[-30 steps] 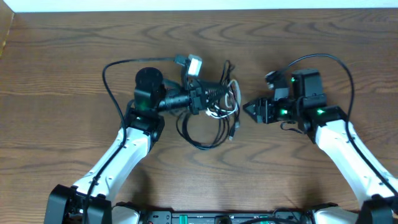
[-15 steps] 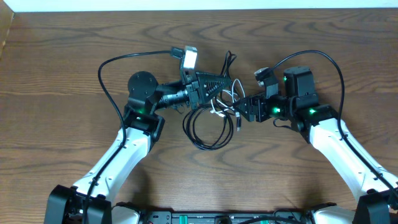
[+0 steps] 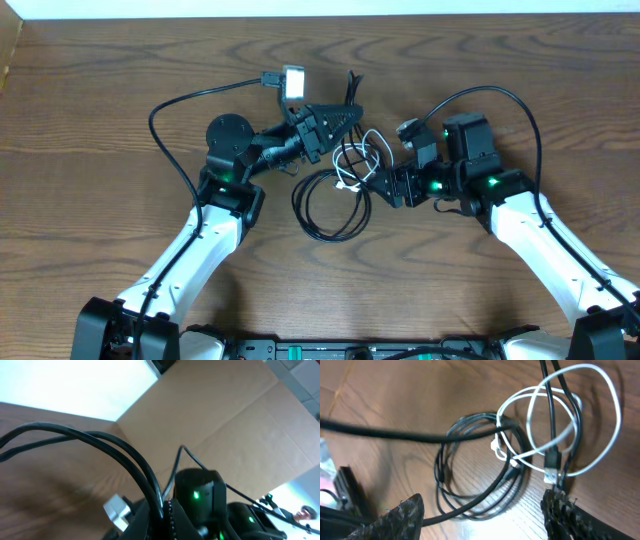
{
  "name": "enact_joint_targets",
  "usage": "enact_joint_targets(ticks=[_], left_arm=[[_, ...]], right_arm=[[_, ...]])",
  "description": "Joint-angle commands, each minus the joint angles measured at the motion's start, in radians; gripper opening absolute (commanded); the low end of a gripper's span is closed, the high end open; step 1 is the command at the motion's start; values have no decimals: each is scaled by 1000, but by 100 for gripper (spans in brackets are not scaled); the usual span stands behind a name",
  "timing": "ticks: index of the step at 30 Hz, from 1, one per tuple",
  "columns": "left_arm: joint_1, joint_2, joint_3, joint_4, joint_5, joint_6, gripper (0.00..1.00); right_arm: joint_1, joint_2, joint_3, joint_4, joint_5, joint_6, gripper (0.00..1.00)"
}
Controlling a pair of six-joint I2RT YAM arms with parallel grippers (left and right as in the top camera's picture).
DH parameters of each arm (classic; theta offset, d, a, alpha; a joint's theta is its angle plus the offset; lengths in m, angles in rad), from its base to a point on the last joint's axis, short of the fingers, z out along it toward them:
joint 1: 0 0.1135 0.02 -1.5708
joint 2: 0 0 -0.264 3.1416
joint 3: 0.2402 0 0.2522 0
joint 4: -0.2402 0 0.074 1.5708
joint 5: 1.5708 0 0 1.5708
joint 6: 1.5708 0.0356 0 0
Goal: Untangle cables
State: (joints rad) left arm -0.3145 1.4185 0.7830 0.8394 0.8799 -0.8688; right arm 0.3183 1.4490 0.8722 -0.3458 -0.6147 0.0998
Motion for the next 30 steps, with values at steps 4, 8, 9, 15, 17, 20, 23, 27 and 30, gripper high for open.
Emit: enact_joint_targets(ticks=[4, 8, 9, 15, 17, 20, 23, 27, 30], left_arm=[[-13, -1, 18, -19, -26, 23, 8], [-40, -1, 18, -31, -16, 30, 8], [-47, -1, 18, -31, -16, 30, 8], [-73, -1, 18, -31, -13, 30, 8], [-73, -1, 18, -31, -10, 30, 8], [-73, -1, 18, -31, -8, 30, 8], [-73, -1, 18, -45, -2, 56, 34], [-72, -1, 18, -242, -19, 215, 91], [-72, -1, 18, -518, -82, 385, 91]], right_arm=[[15, 4, 1, 59, 29, -57, 74], [43, 4, 1, 163, 30, -56, 73], [51, 4, 1, 184, 30, -56, 73], [85, 4, 1, 249, 74, -48, 51], [91, 4, 1, 249, 105, -47, 24], [91, 4, 1, 249, 179, -5, 1], [87, 2, 1, 240, 278, 4, 1], [49, -40, 3, 220, 412, 63, 1], [-14, -117, 11, 183, 493, 105, 1]])
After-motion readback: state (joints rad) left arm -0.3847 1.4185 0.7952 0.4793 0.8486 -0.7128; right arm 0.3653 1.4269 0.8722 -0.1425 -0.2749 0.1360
